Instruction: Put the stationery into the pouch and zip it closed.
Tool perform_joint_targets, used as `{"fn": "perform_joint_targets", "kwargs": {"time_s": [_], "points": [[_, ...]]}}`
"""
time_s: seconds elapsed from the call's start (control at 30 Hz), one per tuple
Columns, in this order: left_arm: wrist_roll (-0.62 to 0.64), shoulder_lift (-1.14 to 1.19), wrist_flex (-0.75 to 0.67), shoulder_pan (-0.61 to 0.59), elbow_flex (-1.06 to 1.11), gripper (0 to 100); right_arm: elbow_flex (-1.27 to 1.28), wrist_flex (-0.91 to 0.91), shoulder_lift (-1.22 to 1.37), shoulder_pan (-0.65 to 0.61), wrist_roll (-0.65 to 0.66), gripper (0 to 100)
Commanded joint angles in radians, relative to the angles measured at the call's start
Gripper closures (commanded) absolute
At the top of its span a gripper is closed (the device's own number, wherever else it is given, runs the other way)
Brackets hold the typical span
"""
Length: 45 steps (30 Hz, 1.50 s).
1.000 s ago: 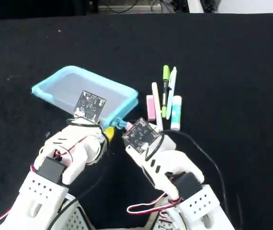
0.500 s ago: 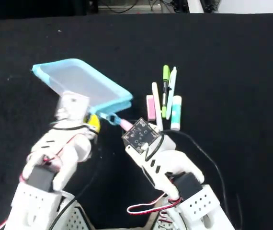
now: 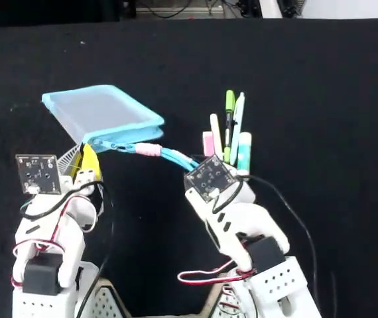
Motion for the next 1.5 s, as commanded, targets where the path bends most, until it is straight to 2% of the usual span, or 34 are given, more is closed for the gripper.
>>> {"fn": "perform_joint_targets", "kwargs": {"time_s": [0.0,0.13,0.27,0.47,0.6,0.67,0.8,0.9,0.97,1.07,1.2,1.37,1.47], "points": [[-0.012,0.054,-0.018,-0.005,-0.053,97,-0.021,-0.031,-0.004,0.021,-0.009,98.8],[-0.017,0.098,-0.017,-0.001,-0.065,97,-0.022,0.015,-0.004,-0.086,-0.009,98.4],[-0.018,0.120,-0.015,0.062,-0.065,97,-0.053,0.098,0.001,-0.187,-0.006,98.0],[-0.064,0.120,-0.014,0.104,-0.054,97,-0.096,0.206,0.004,-0.198,-0.008,82.4],[-0.063,0.112,0.005,0.105,-0.061,97,-0.108,0.219,-0.001,-0.204,-0.009,81.5],[-0.061,0.112,0.000,0.105,-0.059,97,-0.097,0.189,-0.004,-0.241,-0.012,81.4],[-0.061,0.112,0.002,0.157,-0.056,97,-0.010,0.028,-0.002,-0.325,-0.120,81.4],[-0.061,0.112,0.002,0.177,-0.054,97,0.073,-0.115,0.005,-0.328,-0.135,81.5],[-0.066,0.112,-0.002,0.173,-0.048,97,0.102,-0.147,0.005,-0.328,-0.135,81.5],[-0.068,0.110,-0.003,0.101,-0.056,97,0.105,-0.120,0.005,-0.327,-0.104,81.5],[-0.049,0.112,-0.034,-0.061,-0.079,97,0.051,0.011,0.007,-0.336,-0.091,81.5],[0.195,0.112,-0.153,-0.257,-0.001,97,-0.016,0.078,0.099,-0.385,-0.114,81.2],[0.267,0.112,-0.199,-0.323,0.039,97,-0.064,0.061,0.254,-0.394,-0.110,81.1]]}}
